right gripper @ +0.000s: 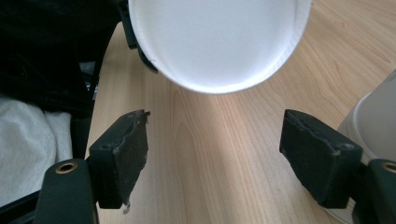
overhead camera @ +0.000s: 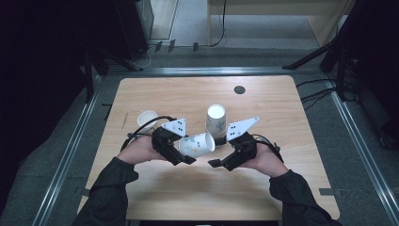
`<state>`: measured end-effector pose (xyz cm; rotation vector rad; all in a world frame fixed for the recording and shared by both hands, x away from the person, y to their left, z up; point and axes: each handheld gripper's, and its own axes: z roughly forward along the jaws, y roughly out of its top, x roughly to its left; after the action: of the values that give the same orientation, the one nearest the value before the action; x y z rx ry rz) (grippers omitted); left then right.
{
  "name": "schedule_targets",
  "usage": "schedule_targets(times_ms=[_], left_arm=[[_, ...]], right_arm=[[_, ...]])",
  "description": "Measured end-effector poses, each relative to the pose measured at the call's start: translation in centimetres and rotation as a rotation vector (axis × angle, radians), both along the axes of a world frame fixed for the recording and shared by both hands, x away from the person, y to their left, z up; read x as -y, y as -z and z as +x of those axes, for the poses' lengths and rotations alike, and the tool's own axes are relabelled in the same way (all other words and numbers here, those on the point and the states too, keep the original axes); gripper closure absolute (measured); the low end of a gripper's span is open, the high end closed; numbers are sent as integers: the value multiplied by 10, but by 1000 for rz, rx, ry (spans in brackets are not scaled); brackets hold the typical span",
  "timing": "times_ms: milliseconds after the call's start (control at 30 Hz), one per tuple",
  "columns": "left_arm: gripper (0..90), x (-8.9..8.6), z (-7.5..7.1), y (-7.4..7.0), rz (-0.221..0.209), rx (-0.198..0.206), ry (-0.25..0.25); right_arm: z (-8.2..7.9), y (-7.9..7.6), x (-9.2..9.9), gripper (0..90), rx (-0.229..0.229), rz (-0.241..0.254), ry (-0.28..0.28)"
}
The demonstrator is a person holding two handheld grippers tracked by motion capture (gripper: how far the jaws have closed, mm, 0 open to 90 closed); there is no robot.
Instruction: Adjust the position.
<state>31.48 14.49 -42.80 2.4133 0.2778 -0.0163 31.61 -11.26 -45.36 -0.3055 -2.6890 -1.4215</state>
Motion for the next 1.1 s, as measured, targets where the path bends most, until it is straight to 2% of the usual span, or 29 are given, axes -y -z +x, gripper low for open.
schedule_targets(times_ms=[167, 367, 500, 600, 767, 867, 1100], left_arm=[[258, 5, 2, -2, 63, -3, 20], [258, 15, 5, 2, 151, -3, 39], [258, 19, 7, 6, 187, -31, 55], [258, 22, 8, 9, 215, -32, 58], [258, 29, 9, 15, 259, -70, 67], [258, 34, 8, 21, 311, -72, 73], [258, 44, 5, 28, 356, -87, 106]], right_arm=[[-1, 2, 3, 242, 8, -6, 13], [-2, 4, 6, 242, 16, -6, 20], [-2, 5, 7, 242, 22, -13, 30], [-3, 6, 6, 242, 20, -13, 31], [-4, 7, 3, 242, 24, -22, 27], [-4, 9, 1, 242, 22, -31, 23], [-5, 14, -8, 242, 16, -47, -5]])
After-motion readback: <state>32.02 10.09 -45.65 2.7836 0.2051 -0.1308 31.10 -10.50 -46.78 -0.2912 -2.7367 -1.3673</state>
